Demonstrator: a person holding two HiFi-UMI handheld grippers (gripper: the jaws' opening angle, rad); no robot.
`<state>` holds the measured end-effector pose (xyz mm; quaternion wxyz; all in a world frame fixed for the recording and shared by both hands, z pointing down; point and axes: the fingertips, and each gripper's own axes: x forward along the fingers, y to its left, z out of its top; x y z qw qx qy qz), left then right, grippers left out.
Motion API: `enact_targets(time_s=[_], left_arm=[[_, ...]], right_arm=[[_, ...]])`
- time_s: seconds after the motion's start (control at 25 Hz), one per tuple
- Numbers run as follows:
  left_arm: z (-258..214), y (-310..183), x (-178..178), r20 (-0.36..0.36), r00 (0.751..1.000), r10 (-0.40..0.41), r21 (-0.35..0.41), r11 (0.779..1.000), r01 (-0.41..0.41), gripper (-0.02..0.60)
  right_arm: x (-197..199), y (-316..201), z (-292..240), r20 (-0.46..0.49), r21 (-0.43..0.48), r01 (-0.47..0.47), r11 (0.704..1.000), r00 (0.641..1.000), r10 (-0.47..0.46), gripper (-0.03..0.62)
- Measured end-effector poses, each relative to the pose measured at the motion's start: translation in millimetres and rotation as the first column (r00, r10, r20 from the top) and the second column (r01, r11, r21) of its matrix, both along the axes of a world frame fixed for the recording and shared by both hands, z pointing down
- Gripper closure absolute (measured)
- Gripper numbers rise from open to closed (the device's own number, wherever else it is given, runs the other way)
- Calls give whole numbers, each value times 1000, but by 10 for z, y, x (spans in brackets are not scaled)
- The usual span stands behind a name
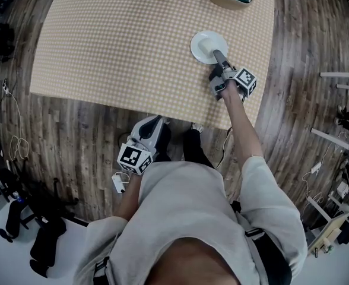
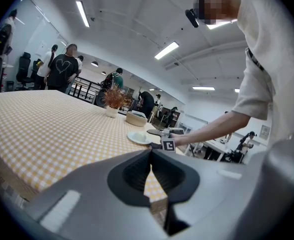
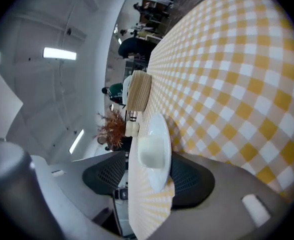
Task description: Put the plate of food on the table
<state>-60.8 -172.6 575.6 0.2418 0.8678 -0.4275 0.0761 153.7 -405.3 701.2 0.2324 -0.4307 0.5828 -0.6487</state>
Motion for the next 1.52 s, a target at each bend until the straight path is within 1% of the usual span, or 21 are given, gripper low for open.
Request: enact_targets(time_s=[0.12,0.2,0.24,0.32,0.4,0.48,0.52,0.56,0.64,0.68,0.76,0.8,0.84,0.88,0.96,1.04,1.2,1.28,1.32,1.4,1.52], left_arm=[[-5,1,-23,-1,1000,-1,3,1000,1,572],[-4,15,-31,-2,1000,-2,2,1000,2,571],[-2,18,-25,-3,1000,-1,1,1000,1,571],[3,16,0,-5,1000,2,2,1000,-2,571],[8,3,32,-8,1000,7,1,1000,-7,572],[-1,-5,46,-10,1000,13,2,1000,-13,571],[-7,-4,41,-11,1000,14,3,1000,-14,572],[-13,-3,33,-11,1000,14,4,1000,-14,572],[-19,-2,21,-10,1000,15,6,1000,-15,572],[-20,0,19,-10,1000,16,6,1000,-16,571],[-21,4,19,-10,1000,16,5,1000,-16,572],[-24,7,17,-10,1000,15,5,1000,-15,572],[-29,9,13,-10,1000,15,6,1000,-15,571],[-36,10,8,-10,1000,14,7,1000,-14,571],[-45,0,-7,-9,1000,15,9,1000,-15,572],[-44,-14,-18,-8,1000,14,8,1000,-14,571],[-58,-20,20,-14,1000,22,7,1000,-22,572],[-75,-17,41,-17,1000,26,11,1000,-26,572],[-80,-18,52,-18,999,28,12,1000,-28,572],[-78,-19,82,-17,999,33,15,999,-33,571],[-71,-17,126,-16,999,42,17,999,-42,571]], right_arm=[[-110,37,5,-129,-3,128,992,983,-127,315],[-174,76,12,-228,-27,220,975,949,-220,299],[-197,98,19,-286,-39,270,962,920,-269,299],[-238,145,46,-410,-59,375,925,836,-365,296],[-277,198,79,-524,-78,476,876,728,-442,295],[-318,256,103,-613,-104,557,824,617,-494,287],[-342,279,110,-644,-117,585,802,570,-510,286],[-362,295,115,-668,-130,605,786,533,-520,284],[-373,312,132,-707,-155,622,768,473,-526,285],[-364,320,148,-732,-174,626,760,434,-525,296],[-351,343,178,-793,-223,639,736,320,-518,331],[-352,355,184,-816,-238,644,727,273,-510,336],[-352,363,183,-828,-242,644,726,253,-501,336],[-346,367,179,-830,-238,639,731,256,-495,338],[-328,370,174,-827,-237,632,738,268,-495,367],[-313,385,179,-824,-249,632,734,259,-503,381],[-227,440,186,-825,-259,611,749,263,-500,448],[-190,470,184,-830,-265,597,757,258,-494,483],[-168,484,183,-835,-267,589,763,255,-488,523],[-111,524,186,-844,-263,572,777,255,-473,574],[-37,630,204,-849,-257,563,786,257,-461,594]])
